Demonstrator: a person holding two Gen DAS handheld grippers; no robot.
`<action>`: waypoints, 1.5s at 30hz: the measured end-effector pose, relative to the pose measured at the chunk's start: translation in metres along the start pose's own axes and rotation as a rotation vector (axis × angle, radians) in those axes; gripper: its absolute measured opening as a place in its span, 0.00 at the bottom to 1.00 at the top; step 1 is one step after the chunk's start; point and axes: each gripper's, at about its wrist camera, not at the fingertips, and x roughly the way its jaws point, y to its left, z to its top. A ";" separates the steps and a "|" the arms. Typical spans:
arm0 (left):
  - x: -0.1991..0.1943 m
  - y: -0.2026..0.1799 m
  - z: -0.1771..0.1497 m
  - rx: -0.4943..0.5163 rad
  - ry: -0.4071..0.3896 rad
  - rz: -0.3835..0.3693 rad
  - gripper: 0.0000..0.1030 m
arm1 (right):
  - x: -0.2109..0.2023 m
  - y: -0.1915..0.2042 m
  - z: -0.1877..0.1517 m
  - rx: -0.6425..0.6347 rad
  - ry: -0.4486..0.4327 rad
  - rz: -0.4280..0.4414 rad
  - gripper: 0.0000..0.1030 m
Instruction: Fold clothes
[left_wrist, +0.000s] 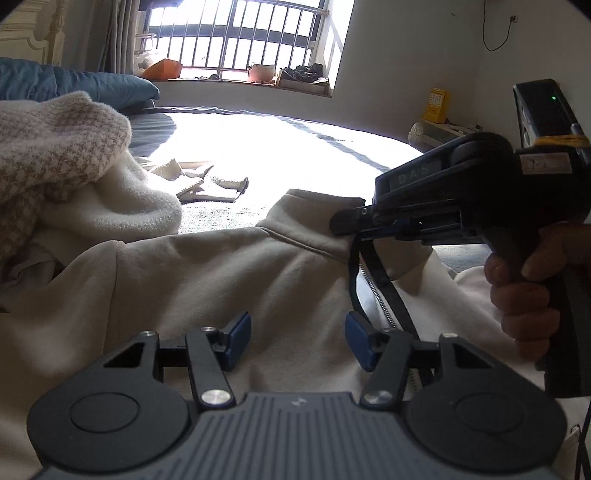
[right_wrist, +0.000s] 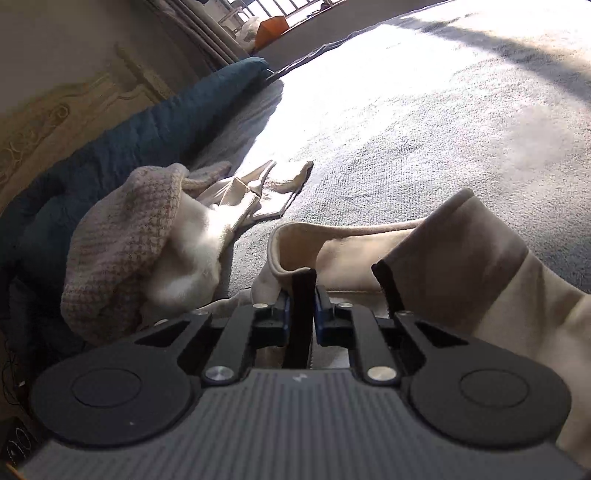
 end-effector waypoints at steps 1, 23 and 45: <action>0.006 -0.004 0.001 0.010 0.011 0.001 0.56 | -0.003 0.010 0.002 -0.065 -0.006 -0.029 0.10; 0.026 -0.011 -0.014 0.027 0.047 0.035 0.59 | 0.010 0.046 -0.034 -0.488 0.058 -0.285 0.27; -0.128 -0.010 -0.005 -0.039 0.069 0.032 0.65 | -0.243 0.003 -0.138 0.018 0.020 -0.443 0.28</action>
